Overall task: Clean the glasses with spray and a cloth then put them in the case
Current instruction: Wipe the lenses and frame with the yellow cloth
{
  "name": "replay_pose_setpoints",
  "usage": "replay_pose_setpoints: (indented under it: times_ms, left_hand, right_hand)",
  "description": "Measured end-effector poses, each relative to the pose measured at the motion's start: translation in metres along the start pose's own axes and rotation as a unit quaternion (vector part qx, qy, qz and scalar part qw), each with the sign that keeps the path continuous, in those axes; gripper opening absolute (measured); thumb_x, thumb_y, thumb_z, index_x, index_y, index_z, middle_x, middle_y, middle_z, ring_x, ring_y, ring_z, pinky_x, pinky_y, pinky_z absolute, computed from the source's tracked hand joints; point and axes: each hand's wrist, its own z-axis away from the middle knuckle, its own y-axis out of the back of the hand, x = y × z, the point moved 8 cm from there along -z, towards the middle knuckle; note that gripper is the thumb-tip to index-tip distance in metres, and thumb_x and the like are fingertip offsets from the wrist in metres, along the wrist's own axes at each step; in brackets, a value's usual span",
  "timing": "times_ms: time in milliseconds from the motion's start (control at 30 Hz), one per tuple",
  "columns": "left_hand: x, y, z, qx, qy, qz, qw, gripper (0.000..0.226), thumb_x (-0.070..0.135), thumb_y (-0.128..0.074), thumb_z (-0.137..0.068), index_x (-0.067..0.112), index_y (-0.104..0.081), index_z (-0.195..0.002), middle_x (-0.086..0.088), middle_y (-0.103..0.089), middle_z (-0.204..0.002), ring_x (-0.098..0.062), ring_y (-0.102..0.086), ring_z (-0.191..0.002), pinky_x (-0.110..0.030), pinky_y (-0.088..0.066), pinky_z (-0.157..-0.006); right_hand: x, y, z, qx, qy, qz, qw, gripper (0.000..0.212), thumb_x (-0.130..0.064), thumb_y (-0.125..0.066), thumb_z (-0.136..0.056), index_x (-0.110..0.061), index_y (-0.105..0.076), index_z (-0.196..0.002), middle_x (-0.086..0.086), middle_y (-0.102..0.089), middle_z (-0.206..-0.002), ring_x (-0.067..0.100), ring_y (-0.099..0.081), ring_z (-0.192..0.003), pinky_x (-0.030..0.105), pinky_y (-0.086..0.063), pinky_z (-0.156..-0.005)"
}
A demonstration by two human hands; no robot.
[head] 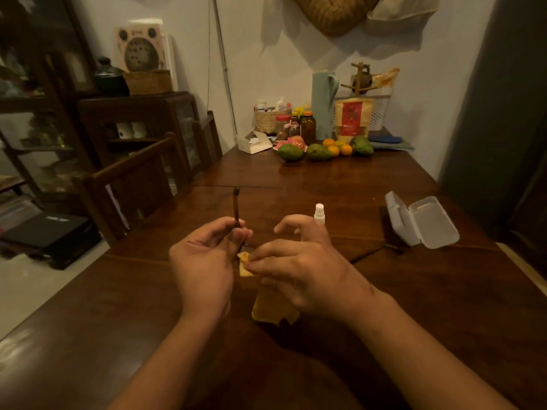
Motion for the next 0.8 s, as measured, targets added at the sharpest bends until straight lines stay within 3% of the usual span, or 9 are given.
replay_pose_setpoints:
  times_ms: [200, 333, 533, 800]
  left_hand:
    - [-0.001, -0.001, -0.001, -0.010, 0.005, 0.010, 1.000, 0.024, -0.008, -0.065, -0.078, 0.012, -0.074, -0.087, -0.004, -0.075, -0.078, -0.019, -0.073, -0.075, -0.022, -0.057, -0.066]
    - [-0.002, -0.001, -0.001, -0.014, 0.005, 0.018, 1.000, 0.022, -0.009, -0.064, -0.078, 0.007, -0.073, -0.090, -0.004, -0.074, -0.077, -0.018, -0.072, -0.075, -0.021, -0.057, -0.065]
    - [-0.006, -0.001, -0.001, -0.014, 0.011, 0.009, 1.000, 0.021, -0.011, -0.062, -0.081, 0.002, -0.072, -0.094, -0.008, -0.074, -0.079, -0.020, -0.073, -0.076, -0.024, -0.059, -0.068]
    - [-0.008, 0.001, -0.001, 0.002, 0.016, 0.012, 1.000, 0.029, -0.013, -0.060, -0.081, 0.011, -0.074, -0.087, -0.005, -0.074, -0.077, -0.018, -0.073, -0.075, -0.021, -0.058, -0.066]
  right_hand:
    - [0.014, 0.012, 0.004, 0.029, -0.017, 0.029, 0.999, 0.025, -0.040, -0.067, -0.087, -0.030, -0.076, -0.109, -0.014, -0.071, -0.109, 0.023, -0.038, -0.125, 0.039, -0.031, -0.089]
    - [0.010, 0.005, 0.003, 0.015, -0.004, 0.035, 0.999, 0.033, -0.040, -0.058, -0.089, -0.029, -0.073, -0.116, -0.014, -0.069, -0.118, 0.020, -0.033, -0.127, 0.029, -0.017, -0.090]
    - [0.016, 0.009, 0.005, 0.016, -0.015, 0.026, 0.999, 0.024, -0.040, -0.063, -0.088, -0.029, -0.076, -0.105, -0.012, -0.072, -0.105, 0.023, -0.040, -0.122, 0.036, -0.030, -0.086]
    - [0.016, 0.006, 0.004, 0.013, -0.047, 0.076, 0.996, 0.025, -0.040, -0.066, -0.089, -0.029, -0.075, -0.109, -0.011, -0.071, -0.111, 0.024, -0.038, -0.127, 0.044, -0.034, -0.093]
